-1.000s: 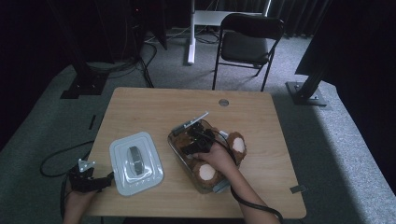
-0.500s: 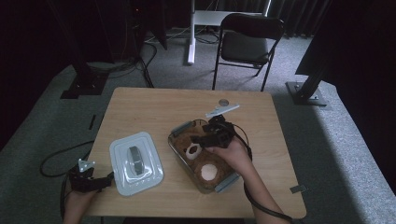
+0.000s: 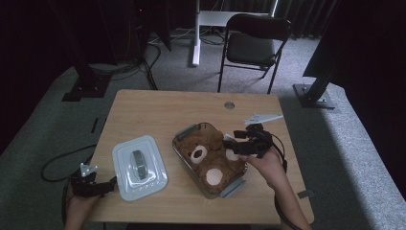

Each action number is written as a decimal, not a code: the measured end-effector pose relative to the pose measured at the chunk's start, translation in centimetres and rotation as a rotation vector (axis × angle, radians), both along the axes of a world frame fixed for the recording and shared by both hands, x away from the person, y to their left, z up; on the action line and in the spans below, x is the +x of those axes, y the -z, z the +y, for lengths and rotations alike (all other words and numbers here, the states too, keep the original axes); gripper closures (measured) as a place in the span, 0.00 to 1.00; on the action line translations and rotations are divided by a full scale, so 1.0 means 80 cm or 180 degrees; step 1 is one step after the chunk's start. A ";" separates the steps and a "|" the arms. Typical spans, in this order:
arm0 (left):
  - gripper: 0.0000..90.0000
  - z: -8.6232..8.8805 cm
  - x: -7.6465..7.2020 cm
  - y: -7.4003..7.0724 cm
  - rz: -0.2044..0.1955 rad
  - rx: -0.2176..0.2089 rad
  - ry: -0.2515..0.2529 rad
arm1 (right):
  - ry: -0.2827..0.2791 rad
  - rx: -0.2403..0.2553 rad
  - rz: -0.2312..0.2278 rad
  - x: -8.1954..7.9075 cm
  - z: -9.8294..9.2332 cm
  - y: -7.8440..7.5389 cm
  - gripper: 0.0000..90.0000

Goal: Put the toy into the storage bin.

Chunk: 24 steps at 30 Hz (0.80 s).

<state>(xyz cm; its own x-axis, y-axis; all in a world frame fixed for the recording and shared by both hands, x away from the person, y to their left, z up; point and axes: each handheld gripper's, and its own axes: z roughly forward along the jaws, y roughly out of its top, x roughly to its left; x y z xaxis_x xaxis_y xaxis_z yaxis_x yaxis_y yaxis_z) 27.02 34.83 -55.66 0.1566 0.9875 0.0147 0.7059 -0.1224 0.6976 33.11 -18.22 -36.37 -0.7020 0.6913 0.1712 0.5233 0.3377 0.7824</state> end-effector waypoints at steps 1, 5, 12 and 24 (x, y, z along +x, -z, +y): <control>0.01 0.000 0.000 0.000 0.0006 0.0007 0.0006 | 0.0027 0.0001 -0.0004 -0.001 -0.005 0.001 0.41; 0.01 0.000 0.000 0.000 0.0005 0.0010 0.0009 | 0.0108 0.0058 0.0003 -0.012 -0.030 0.005 0.52; 0.01 0.000 0.000 0.000 0.0000 0.0003 0.0001 | 0.0090 0.0098 -0.0039 -0.031 -0.049 0.011 0.75; 0.01 0.000 0.000 0.000 0.0001 0.0007 0.0003 | -0.0097 -0.0026 0.0354 0.002 -0.025 0.062 0.97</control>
